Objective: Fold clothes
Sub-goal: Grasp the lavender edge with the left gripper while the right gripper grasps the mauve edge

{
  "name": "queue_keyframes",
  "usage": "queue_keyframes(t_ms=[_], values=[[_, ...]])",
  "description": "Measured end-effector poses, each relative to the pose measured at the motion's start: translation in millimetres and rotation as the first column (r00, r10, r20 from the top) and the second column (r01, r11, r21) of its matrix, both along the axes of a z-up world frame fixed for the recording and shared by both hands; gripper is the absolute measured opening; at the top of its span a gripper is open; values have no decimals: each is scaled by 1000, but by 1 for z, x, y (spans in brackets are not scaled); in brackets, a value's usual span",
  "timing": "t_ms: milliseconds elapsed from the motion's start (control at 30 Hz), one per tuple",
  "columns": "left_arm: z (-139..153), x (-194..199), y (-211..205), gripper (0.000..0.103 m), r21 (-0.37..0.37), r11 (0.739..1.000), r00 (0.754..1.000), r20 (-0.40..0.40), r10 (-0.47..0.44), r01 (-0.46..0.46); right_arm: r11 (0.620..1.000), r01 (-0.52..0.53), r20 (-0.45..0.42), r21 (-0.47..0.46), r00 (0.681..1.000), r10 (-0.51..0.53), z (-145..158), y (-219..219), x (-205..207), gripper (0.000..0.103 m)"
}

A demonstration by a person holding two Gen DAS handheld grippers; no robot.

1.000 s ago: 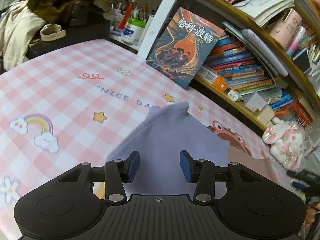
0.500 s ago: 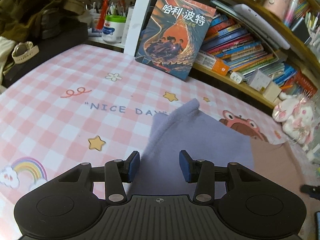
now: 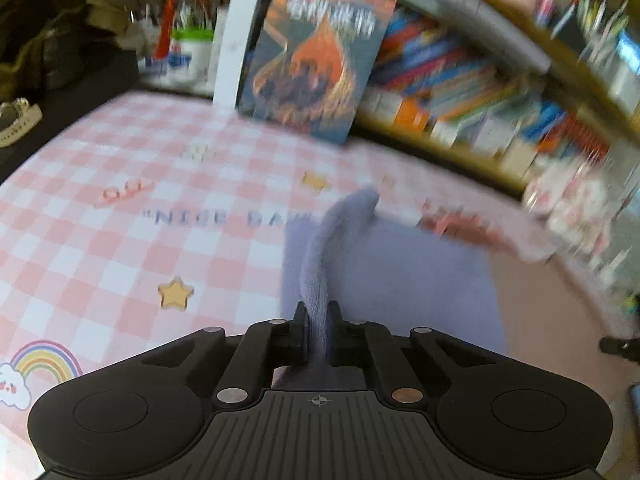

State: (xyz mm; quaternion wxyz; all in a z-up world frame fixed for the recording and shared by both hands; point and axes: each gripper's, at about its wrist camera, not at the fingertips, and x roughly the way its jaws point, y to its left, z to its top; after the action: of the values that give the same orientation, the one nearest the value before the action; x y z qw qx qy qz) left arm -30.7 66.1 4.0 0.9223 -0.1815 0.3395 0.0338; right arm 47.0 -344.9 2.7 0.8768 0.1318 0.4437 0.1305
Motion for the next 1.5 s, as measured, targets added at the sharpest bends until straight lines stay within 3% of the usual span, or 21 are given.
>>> queue_keyframes(t_ms=[133,267,433,633,833,1033,1100,1200,1233,1267,1367,1433,1500], values=[[12,-19,16,6,-145,989,999,51,14,-6,998,8,56,55,998,-11,28,-13,-14,6],[-18,-21,19,7,-161,987,998,-63,5,-15,997,23,-1,71,1000,-23,20,-26,-24,6],[-27,-15,11,13,-78,997,994,-106,-18,10,999,35,-85,40,996,-31,-9,-24,-20,7],[-2,4,9,21,50,998,998,-55,-45,48,999,12,-34,-36,999,-13,0,-21,-9,33],[-4,41,-13,28,143,981,991,-44,-129,134,996,-53,11,-77,998,54,3,-5,19,33],[-14,65,-20,28,210,968,990,-57,-129,138,993,-71,5,-91,997,72,-7,15,45,32],[-17,71,-19,28,216,966,989,-71,-129,141,993,-72,3,-94,997,73,-9,17,50,27],[-19,71,-18,23,195,967,986,-63,-156,166,993,-92,2,-77,996,92,-9,20,52,15],[-19,71,-18,8,185,966,983,-59,-174,182,992,-98,6,-77,995,99,-8,21,52,13],[-19,70,-18,4,177,965,981,-54,-189,196,992,-105,10,-76,994,106,-7,22,52,9],[-12,65,-7,4,141,983,992,7,-122,120,994,-90,31,-55,995,91,-4,18,50,7],[-9,62,9,4,52,997,997,38,-60,58,999,-41,54,-23,998,42,0,9,49,6],[-15,67,10,4,47,997,998,3,-63,63,1000,-11,63,-11,998,11,0,4,49,6]])
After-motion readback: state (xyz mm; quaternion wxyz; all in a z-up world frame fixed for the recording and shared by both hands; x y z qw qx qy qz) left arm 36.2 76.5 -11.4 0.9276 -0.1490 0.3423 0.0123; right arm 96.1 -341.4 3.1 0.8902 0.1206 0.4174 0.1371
